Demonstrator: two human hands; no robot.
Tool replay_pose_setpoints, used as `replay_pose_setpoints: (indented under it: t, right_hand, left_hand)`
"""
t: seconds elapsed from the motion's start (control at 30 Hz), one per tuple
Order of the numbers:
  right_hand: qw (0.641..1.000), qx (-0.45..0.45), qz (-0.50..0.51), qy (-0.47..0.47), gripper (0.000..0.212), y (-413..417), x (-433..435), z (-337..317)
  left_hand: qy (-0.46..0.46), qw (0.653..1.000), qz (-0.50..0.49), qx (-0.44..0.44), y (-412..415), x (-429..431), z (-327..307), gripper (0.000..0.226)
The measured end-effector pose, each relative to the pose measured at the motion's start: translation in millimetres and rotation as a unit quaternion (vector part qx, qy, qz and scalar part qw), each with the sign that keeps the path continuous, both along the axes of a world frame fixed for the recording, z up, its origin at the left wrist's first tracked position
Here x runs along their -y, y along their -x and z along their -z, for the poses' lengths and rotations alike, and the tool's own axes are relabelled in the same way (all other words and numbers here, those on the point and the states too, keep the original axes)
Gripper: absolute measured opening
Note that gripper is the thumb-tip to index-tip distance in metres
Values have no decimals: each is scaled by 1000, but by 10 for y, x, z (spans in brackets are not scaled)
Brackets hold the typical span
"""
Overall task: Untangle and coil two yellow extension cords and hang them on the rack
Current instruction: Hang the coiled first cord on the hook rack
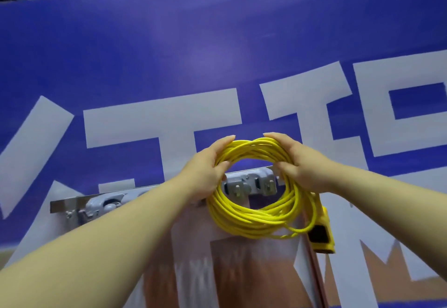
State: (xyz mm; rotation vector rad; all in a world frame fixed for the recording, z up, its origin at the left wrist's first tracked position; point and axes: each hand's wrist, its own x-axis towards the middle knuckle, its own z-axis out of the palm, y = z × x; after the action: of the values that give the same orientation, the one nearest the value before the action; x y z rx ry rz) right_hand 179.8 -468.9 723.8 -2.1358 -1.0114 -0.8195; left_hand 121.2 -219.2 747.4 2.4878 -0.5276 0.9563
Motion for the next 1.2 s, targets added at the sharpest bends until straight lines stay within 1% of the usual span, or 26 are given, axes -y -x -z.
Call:
replay_pose_setpoints:
  t: [0.13, 0.27, 0.43, 0.6, 0.67, 0.73, 0.8, 0.9, 1.0, 1.13, 1.2]
  right_hand:
    - [1000, 1, -2, 6, 64, -259, -41, 58]
    - [1000, -18, -7, 10, 66, -369, -14, 170]
    - [999, -21, -25, -17, 65, -320, 6, 310]
    - [999, -6, -41, -4, 68, -238, -13, 515]
    - [999, -7, -44, -2, 68, -247, -13, 546]
    - [998, -21, -62, -14, 57, -255, -23, 549]
    - [993, -49, -88, -53, 46, -236, -54, 549]
    - [985, -77, -107, -113, 47, -184, -99, 558]
    - [981, -82, -111, -139, 43, -147, -107, 549]
    - [969, -130, -130, -166, 37, -153, -78, 526]
    - [964, -136, -136, -185, 33, -166, -68, 526]
  left_hand:
    - [-82, 996, -40, 25, -204, -42, 13, 59]
    - [-148, 988, -49, -21, -317, -84, -13, 59]
    - [-176, 982, -28, -67, -193, -142, -35, 63]
    - [-219, 973, -11, -71, -32, -261, 84, 73]
    - [-228, 971, -7, -64, -26, -295, 132, 73]
    - [-221, 973, -2, -63, -51, -321, 147, 69]
    - [-205, 977, 8, -61, -83, -327, 149, 63]
    - [-181, 982, 18, -47, -109, -319, 167, 56]
    - [-156, 987, 34, -34, -119, -307, 214, 51]
    - [-93, 994, 55, -34, -156, -290, 269, 46]
    - [-65, 995, 66, -38, -189, -276, 267, 45]
